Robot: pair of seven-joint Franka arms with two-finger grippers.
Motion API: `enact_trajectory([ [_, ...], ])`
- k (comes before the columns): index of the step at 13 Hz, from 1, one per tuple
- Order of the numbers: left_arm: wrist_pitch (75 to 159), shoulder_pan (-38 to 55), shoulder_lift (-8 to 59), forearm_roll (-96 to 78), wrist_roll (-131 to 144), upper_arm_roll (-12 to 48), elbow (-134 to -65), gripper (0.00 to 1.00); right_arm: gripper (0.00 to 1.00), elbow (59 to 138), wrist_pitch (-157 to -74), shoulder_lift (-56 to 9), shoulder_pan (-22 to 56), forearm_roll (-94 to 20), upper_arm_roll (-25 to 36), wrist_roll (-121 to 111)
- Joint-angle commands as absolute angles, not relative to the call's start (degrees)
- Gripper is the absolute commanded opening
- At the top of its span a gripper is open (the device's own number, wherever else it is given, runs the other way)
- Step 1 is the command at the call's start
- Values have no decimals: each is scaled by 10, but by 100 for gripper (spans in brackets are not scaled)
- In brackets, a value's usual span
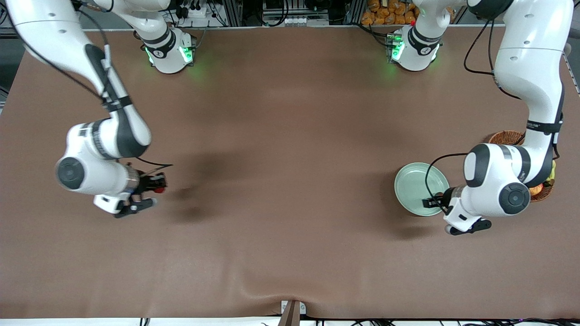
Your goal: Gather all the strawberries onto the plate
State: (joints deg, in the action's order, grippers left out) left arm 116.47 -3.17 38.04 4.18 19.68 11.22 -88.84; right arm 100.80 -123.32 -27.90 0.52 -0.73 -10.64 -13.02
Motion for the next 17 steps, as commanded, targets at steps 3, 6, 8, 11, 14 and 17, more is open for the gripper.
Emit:
enact_trajectory([
  [3,1174,29,385,33,339,140,-871,100,0,925,-1311,-336,151,-11,-104,-129],
  [6,1229,73,409,33,420,140,-867,100,0,879,-1342,-388,219,-61,-102,-120],
  [8,1257,92,421,33,451,139,-867,100,0,866,-1394,-419,255,-61,-102,-121],
  [11,1302,125,440,38,496,138,-867,100,0,852,-1474,-465,309,-60,-101,-111],
  [14,1338,151,455,38,540,135,-867,100,3,818,-1504,-510,357,-55,-96,-48],
  [17,1355,173,461,37,568,134,-866,100,100,813,-1504,-516,364,-53,-83,-40],
])
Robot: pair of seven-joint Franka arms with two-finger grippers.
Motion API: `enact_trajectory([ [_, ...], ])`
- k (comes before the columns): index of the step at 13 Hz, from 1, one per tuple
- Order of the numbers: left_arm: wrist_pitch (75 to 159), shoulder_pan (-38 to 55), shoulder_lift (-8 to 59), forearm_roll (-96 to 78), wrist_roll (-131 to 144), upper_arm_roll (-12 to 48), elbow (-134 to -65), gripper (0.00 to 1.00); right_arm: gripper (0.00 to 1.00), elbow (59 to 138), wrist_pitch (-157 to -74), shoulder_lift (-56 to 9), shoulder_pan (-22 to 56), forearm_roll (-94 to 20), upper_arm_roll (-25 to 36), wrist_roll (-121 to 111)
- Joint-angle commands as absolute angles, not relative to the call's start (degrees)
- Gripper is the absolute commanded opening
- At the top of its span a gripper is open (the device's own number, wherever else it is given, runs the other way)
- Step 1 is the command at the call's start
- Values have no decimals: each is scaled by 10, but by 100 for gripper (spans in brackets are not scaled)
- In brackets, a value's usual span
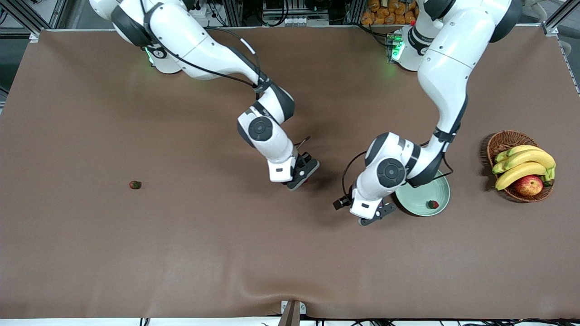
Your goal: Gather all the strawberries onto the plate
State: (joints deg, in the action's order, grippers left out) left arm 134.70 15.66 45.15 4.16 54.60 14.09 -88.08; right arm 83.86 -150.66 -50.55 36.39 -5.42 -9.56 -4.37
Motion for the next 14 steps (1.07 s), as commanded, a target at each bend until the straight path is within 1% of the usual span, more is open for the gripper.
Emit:
enact_trajectory([
  [1,1359,179,463,37,583,134,-863,100,100,815,-1503,-508,358,-48,-80,-39],
  [2,1363,186,466,38,599,134,-859,100,100,821,-1500,-499,354,-47,-73,-39],
  [5,1367,201,469,36,623,134,-858,100,100,867,-1492,-430,343,-46,-20,-43],
  [6,1373,208,470,35,634,134,-857,100,100,886,-1483,-407,321,-47,-15,-44],
  [8,1389,229,483,34,674,134,-843,100,100,896,-1454,-377,258,-47,-15,-46],
  [11,1390,271,524,35,724,132,-786,100,100,908,-1362,-344,179,-47,-15,-93],
  [12,1391,279,532,35,729,130,-777,99,100,922,-1350,-335,153,-47,-15,-104],
  [13,1392,285,534,35,735,129,-774,92,100,939,-1350,-328,122,-47,-16,-113],
  [14,1397,291,535,36,749,129,-774,83,100,966,-1350,-314,100,-47,-16,-133],
])
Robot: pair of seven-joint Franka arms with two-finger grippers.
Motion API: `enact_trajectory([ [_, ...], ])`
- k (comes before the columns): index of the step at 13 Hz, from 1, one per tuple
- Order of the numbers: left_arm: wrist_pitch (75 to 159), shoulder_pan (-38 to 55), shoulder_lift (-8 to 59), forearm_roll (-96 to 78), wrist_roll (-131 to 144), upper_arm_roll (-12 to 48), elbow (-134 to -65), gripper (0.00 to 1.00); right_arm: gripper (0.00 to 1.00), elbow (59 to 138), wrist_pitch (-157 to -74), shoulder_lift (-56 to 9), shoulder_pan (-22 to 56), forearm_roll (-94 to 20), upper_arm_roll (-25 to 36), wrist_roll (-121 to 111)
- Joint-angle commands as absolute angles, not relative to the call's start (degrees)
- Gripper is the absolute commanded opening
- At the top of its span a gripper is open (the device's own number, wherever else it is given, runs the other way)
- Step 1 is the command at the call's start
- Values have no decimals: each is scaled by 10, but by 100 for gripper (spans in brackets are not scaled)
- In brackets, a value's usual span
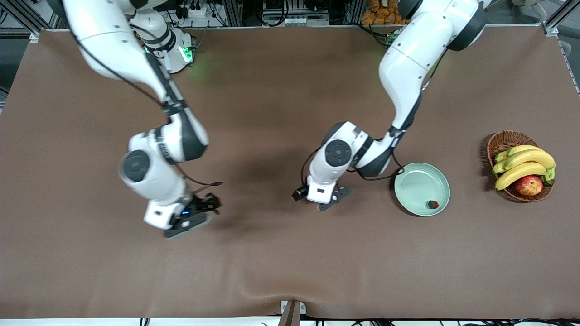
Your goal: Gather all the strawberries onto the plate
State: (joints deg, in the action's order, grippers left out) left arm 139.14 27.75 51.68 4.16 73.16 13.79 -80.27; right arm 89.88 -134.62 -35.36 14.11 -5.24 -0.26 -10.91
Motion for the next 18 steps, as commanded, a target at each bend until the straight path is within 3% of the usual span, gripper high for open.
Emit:
enact_trajectory([
  [1,1400,295,535,38,755,128,-775,75,100,998,-1350,-296,78,-47,-15,-148],
  [2,1400,295,535,39,755,128,-777,68,100,1034,-1349,-277,59,-47,-14,-150],
  [3,1400,294,536,40,753,128,-778,55,100,1064,-1347,-265,42,-47,-14,-150],
  [6,1399,294,536,47,750,127,-780,2,100,1083,-1292,-261,-13,-40,-12,-156],
  [9,1369,270,518,89,751,127,-782,0,100,1080,-1258,-258,-39,23,-2,-159],
  [14,1194,201,455,162,688,127,-787,0,100,1080,-1261,-286,-69,36,-2,-213],
  [18,1128,122,415,171,572,130,-823,0,100,1080,-1262,-300,-68,37,-2,-213],
])
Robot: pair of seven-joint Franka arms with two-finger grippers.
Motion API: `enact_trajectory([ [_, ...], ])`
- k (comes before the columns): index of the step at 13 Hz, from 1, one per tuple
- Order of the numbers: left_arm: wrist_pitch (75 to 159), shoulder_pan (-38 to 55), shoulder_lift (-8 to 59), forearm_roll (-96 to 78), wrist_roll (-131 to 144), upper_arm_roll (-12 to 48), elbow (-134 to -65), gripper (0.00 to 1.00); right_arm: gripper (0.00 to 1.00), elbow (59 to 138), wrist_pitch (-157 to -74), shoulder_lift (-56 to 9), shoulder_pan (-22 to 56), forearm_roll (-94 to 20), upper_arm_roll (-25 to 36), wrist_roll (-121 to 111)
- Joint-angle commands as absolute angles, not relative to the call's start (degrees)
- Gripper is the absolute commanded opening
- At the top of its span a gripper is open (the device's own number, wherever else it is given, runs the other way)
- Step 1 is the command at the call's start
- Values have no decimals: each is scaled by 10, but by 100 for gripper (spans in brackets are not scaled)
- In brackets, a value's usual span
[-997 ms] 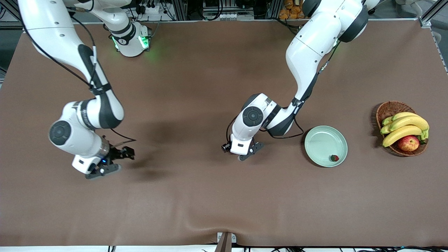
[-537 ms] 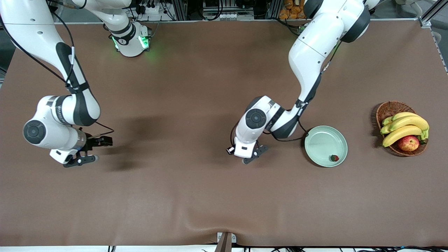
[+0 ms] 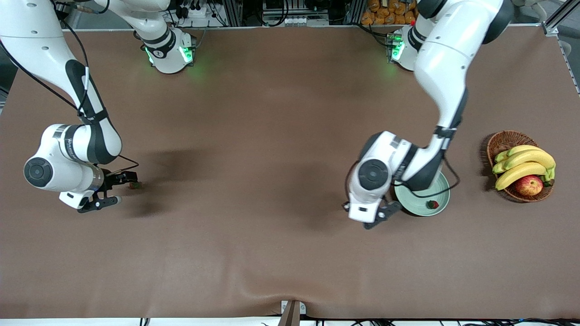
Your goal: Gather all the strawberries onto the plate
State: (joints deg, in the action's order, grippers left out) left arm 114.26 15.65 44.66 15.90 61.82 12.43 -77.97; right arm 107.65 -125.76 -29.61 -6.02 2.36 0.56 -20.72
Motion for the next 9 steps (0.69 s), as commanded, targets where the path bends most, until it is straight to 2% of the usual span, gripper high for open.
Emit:
enact_trajectory([
  [1,1127,104,405,171,556,133,-844,0,100,1080,-1266,-308,-69,37,-2,-213],
  [7,1128,36,390,173,480,132,-902,1,100,1078,-1280,-339,-64,38,-2,-213],
  [9,1128,11,388,178,427,131,-916,20,100,1077,-1285,-344,-64,38,-2,-213],
])
